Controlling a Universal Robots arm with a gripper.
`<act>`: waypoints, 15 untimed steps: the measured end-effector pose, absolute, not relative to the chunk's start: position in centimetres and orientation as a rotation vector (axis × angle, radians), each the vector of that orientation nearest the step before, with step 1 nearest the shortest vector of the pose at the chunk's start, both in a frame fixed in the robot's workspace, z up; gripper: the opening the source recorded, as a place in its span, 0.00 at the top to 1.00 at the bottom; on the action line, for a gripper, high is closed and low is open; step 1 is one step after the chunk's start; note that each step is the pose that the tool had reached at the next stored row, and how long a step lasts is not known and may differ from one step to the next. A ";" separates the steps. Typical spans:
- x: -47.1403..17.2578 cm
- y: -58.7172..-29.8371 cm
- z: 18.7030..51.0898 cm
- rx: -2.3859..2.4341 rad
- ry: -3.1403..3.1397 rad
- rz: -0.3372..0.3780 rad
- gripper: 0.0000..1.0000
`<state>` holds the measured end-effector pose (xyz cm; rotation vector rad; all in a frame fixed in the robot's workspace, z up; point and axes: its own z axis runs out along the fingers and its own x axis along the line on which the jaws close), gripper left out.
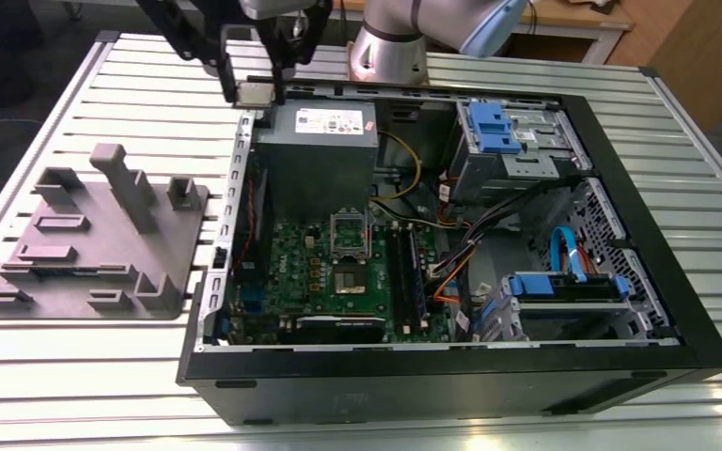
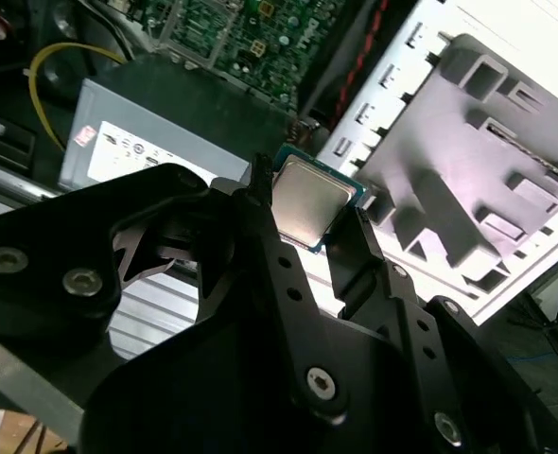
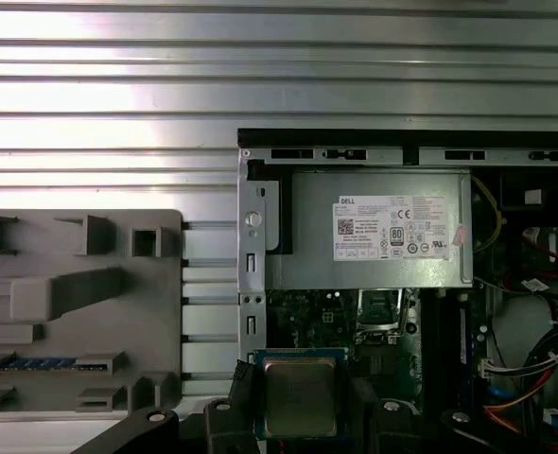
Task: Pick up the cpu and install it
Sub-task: 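Pick up the cpu and move it towards the insertion slot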
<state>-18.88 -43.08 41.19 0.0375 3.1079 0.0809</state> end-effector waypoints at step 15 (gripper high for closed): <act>-13.3 -43.1 41.2 0.037 3.108 0.081 0.53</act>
